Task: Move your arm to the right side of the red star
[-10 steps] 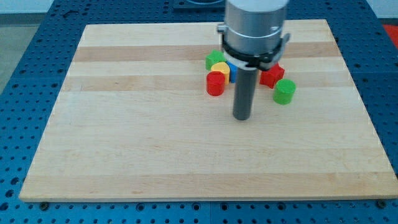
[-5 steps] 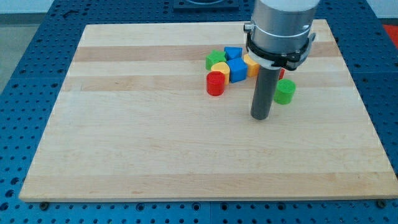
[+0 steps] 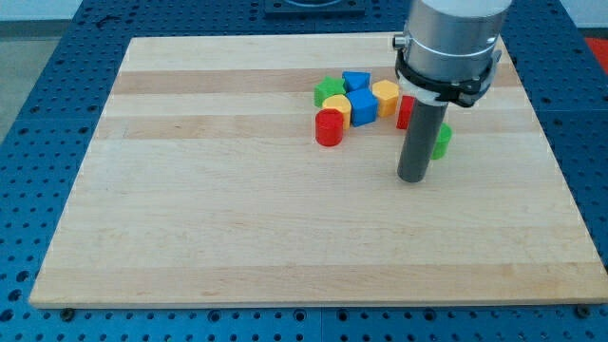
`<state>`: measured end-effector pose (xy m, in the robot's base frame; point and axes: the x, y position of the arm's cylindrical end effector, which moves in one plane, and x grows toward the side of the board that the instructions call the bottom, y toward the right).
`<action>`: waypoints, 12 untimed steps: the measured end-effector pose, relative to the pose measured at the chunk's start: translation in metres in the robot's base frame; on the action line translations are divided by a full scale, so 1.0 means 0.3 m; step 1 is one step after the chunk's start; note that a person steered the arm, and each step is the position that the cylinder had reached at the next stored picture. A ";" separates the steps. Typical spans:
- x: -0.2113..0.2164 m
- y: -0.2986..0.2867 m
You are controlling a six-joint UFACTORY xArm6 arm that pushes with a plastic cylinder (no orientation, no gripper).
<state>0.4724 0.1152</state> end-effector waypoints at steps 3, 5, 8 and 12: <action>0.000 0.040; 0.000 0.080; 0.000 0.312; -0.257 0.550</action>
<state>0.3953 0.2803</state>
